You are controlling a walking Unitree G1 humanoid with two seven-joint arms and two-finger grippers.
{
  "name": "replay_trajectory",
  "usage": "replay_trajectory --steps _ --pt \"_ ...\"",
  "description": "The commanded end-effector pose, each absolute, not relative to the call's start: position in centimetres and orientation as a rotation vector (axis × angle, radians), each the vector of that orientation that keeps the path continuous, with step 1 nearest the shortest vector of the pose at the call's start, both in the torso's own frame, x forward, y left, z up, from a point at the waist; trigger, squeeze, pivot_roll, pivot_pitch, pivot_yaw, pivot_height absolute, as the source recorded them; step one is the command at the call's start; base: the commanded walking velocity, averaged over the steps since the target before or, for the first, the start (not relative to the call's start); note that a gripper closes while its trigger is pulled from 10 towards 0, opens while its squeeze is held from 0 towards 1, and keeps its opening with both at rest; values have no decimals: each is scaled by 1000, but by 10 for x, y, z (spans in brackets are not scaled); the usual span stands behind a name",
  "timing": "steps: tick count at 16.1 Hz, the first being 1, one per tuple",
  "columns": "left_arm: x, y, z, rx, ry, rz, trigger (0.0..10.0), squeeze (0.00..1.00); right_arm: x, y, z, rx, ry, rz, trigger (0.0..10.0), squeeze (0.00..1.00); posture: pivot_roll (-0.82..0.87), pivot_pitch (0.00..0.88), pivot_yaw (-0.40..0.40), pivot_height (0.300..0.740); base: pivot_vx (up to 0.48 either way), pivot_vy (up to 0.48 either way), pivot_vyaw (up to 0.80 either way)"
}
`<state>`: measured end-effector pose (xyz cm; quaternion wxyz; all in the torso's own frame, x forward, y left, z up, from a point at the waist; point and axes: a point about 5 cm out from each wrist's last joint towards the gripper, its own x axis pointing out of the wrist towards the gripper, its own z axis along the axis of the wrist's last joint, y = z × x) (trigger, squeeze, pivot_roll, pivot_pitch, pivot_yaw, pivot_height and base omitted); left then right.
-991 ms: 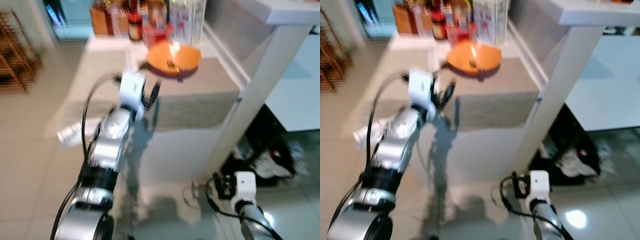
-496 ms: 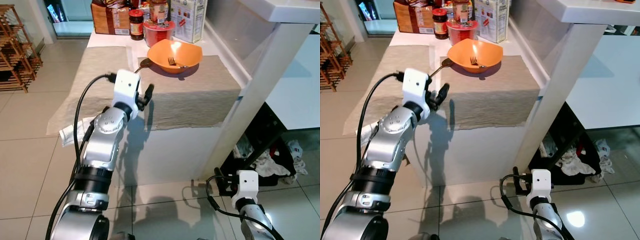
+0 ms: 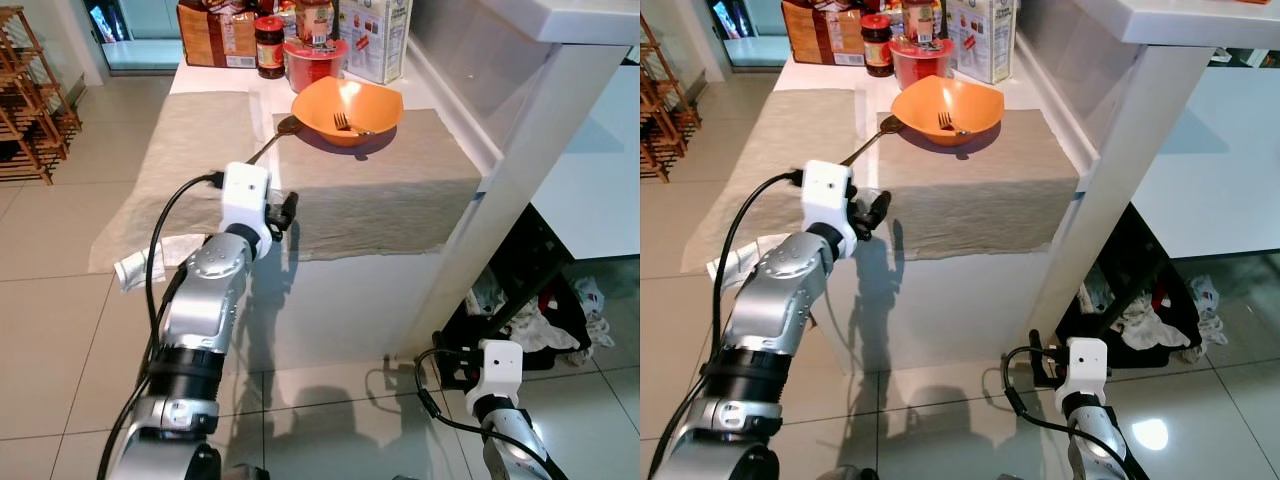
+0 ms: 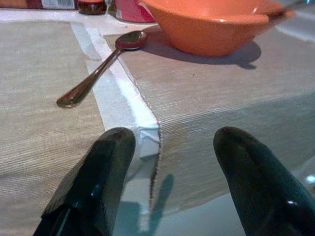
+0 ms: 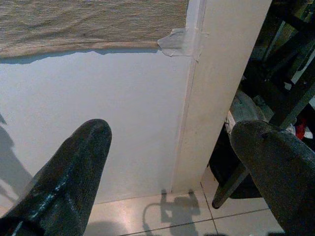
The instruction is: Setting the table
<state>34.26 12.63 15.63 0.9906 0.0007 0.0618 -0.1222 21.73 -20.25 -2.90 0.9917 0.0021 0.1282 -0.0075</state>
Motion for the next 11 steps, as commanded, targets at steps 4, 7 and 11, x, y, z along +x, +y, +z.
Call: replay_trajectory --steps 4,7,11 --pt "330 133 174 -72 48 -240 10000 0 211 -205 -34 11 283 -28 10000 0 -47 0 -6 740 0 0 0" --pt "319 140 178 -3 -109 -196 10000 0 210 -207 -33 -15 275 -37 10000 0 -44 0 -8 740 0 0 0" --pt "313 145 147 118 -116 -170 10000 0 211 -207 -31 -48 263 -33 10000 0 -46 0 -8 740 0 0 0"
